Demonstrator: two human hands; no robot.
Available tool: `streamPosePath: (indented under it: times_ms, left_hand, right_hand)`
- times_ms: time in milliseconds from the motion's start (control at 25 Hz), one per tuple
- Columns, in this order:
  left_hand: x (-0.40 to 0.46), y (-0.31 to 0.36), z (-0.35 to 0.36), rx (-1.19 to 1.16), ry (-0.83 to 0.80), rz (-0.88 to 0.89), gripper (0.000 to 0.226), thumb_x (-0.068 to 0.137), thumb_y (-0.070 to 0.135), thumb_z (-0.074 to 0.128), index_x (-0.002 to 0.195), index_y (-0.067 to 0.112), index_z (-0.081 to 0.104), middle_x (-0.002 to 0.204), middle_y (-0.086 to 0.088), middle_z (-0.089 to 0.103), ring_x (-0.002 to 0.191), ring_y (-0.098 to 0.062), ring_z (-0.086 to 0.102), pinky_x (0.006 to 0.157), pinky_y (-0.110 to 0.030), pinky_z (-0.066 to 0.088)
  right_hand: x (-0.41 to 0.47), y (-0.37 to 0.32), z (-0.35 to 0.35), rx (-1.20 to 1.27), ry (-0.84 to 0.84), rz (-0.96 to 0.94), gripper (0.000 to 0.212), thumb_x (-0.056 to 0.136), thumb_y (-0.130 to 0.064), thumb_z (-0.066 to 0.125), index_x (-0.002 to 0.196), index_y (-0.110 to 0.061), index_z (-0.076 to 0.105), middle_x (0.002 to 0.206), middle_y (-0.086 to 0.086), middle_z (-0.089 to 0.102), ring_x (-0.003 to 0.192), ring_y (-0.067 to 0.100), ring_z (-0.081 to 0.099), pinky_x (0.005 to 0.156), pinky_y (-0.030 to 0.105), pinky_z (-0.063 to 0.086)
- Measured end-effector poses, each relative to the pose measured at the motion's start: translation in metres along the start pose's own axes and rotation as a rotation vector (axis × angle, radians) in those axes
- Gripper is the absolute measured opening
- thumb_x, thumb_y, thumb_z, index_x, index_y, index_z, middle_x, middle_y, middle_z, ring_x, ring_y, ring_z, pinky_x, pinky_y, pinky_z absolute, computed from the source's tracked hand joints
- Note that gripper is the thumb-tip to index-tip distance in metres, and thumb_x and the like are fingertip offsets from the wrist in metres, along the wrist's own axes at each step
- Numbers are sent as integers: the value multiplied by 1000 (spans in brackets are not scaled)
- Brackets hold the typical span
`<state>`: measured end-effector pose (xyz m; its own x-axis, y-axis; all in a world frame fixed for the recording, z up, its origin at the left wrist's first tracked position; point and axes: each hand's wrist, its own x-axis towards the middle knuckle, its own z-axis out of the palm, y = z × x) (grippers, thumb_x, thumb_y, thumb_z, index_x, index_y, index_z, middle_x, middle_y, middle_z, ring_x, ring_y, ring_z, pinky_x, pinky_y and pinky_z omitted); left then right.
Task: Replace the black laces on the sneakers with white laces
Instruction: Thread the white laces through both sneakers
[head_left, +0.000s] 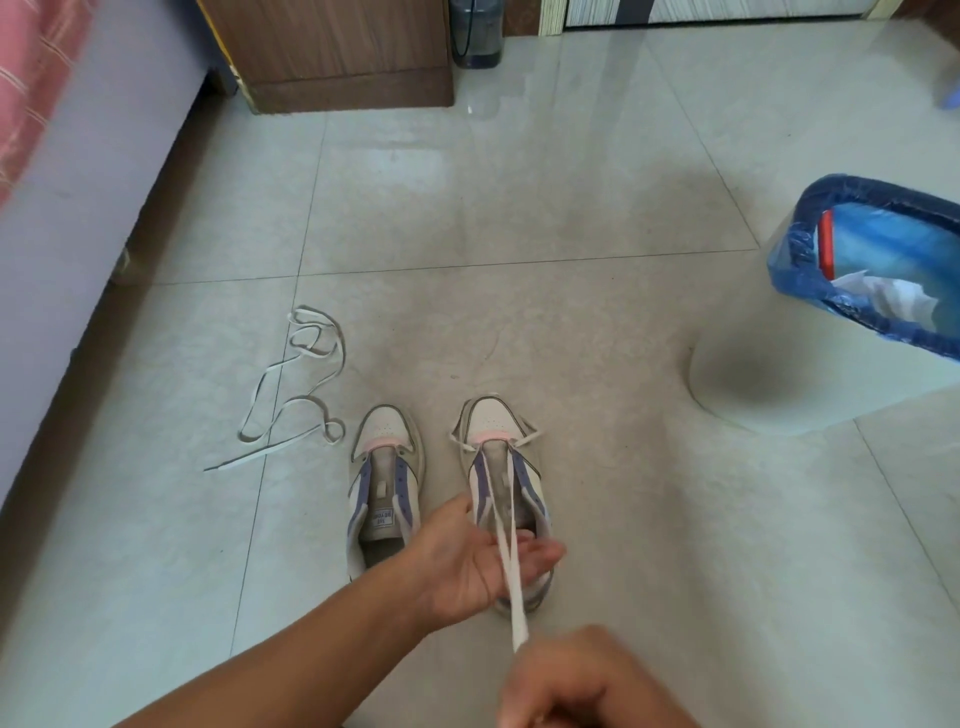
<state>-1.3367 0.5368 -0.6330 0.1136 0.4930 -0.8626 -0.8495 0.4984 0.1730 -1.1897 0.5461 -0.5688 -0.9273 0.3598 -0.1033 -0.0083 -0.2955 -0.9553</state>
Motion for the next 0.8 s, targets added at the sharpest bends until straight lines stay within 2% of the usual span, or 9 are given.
streamPosePath:
  times_ms: [80,160,240,360,440,520,640,680,800]
  left_hand:
    - [-11,15,10,95,-87,38,45,99,28,36,89,-10,58,60,-13,58,40,-17,55,36,-19,46]
    - [-23,21,21,356,-4,237,28,100,15,34,87,3,55,49,-2,47,33,-10,41,32,-15,29]
    - [-35,12,25,662,18,357,28,100,14,31,82,7,52,48,-3,48,35,-14,43,36,-17,32]
    - [-49,-8,27,1146,-221,128,35,102,23,32,90,3,58,71,-16,64,56,-18,57,57,-24,50]
    - [-40,10,19,1629,-271,-54,37,100,31,38,109,4,62,100,-14,65,78,-11,58,70,-17,46]
    - [-18,48,18,1791,-113,1,32,99,22,42,116,2,60,110,-13,63,94,-20,61,69,-21,46]
    - [40,110,14,1581,399,500,29,98,12,38,110,-4,59,107,-18,65,93,-28,61,74,-31,48]
    - [60,125,10,1587,486,617,29,98,14,38,111,-3,58,112,-18,63,98,-29,59,81,-32,47]
    - [111,147,-2,1780,485,598,29,98,25,46,118,7,56,124,-14,54,111,-28,53,90,-34,43]
  right_hand:
    - [0,13,4,14,273,52,18,86,-52,58,89,-38,69,79,-1,69,69,9,61,69,26,49]
    - [11,23,-4,120,446,201,21,91,-34,57,90,-18,70,83,11,70,73,18,62,69,29,51]
    - [30,34,-40,118,591,472,32,97,-33,45,99,-8,66,85,12,70,75,21,63,70,29,51]
    - [68,29,-74,346,471,745,53,101,-41,32,112,4,58,89,16,69,75,23,66,66,32,53]
    - [86,35,-77,491,449,794,43,100,-34,40,101,4,58,73,12,65,59,18,62,55,26,53]
    - [97,45,-76,493,468,812,26,100,-21,42,88,-3,56,53,2,51,41,8,45,40,17,40]
    - [99,54,-72,363,501,811,24,100,-15,39,83,-7,55,49,-2,43,38,6,33,37,15,28]
    - [97,56,-69,337,492,810,23,100,-14,40,85,-7,56,51,-1,43,39,7,33,38,16,28]
    - [89,58,-63,325,504,790,22,99,-14,40,91,-3,58,56,3,46,44,10,36,41,19,30]
